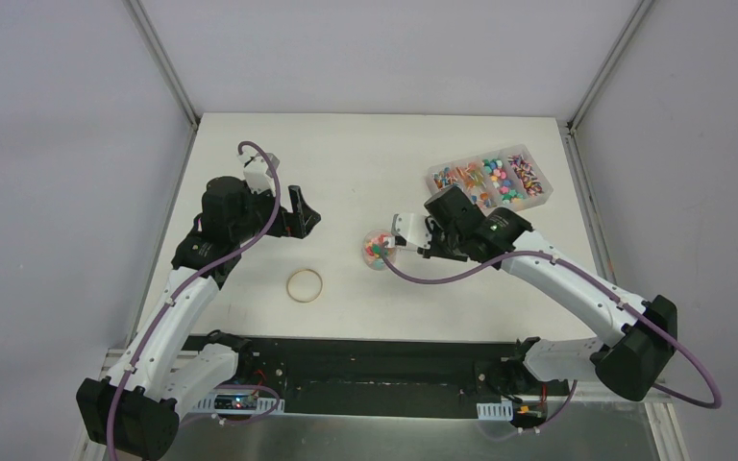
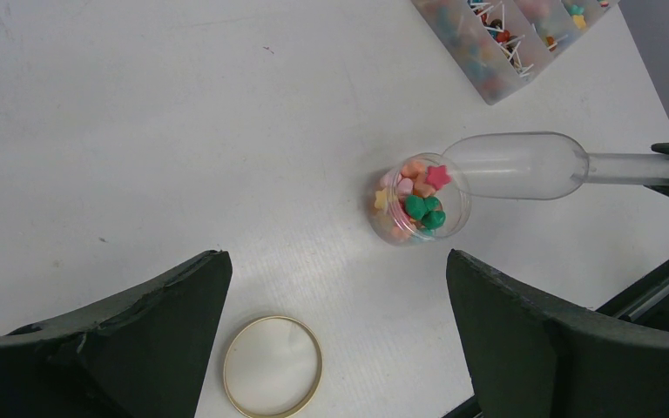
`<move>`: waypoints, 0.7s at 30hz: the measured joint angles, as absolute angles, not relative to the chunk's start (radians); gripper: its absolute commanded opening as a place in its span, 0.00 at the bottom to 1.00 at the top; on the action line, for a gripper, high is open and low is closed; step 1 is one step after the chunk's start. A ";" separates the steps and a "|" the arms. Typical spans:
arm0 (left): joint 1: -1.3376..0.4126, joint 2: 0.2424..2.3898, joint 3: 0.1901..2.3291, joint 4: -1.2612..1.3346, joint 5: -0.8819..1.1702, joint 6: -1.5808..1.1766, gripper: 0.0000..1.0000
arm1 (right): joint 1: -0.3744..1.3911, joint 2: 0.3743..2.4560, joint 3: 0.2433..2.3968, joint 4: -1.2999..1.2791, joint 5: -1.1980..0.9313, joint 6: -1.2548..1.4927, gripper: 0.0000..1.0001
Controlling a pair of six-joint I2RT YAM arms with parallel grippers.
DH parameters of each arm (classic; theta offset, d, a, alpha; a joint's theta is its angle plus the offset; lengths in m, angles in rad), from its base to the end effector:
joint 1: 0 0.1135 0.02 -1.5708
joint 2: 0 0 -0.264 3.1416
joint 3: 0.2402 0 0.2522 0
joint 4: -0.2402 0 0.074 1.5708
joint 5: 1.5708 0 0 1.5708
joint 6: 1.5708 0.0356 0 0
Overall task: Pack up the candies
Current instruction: Place the fake candies in the packing bottle.
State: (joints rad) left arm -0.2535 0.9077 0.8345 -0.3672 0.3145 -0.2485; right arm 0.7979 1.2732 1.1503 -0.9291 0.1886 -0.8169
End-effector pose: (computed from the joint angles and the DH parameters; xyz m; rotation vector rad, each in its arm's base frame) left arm 0.1945 -0.0618 0.3175 0.2098 2.0348 -0.6332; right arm 0.1773 0.1722 0.3008 -1.8431 1.8546 -0.2538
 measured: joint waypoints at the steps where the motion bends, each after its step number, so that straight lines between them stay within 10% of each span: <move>1: -0.253 0.908 0.834 -0.367 0.315 -0.249 0.99 | 0.800 1.274 1.151 -0.930 0.193 -0.817 0.00; 21: -0.253 0.912 0.834 -0.368 0.315 -0.248 0.99 | 0.799 1.177 1.175 -0.907 0.256 -0.685 0.00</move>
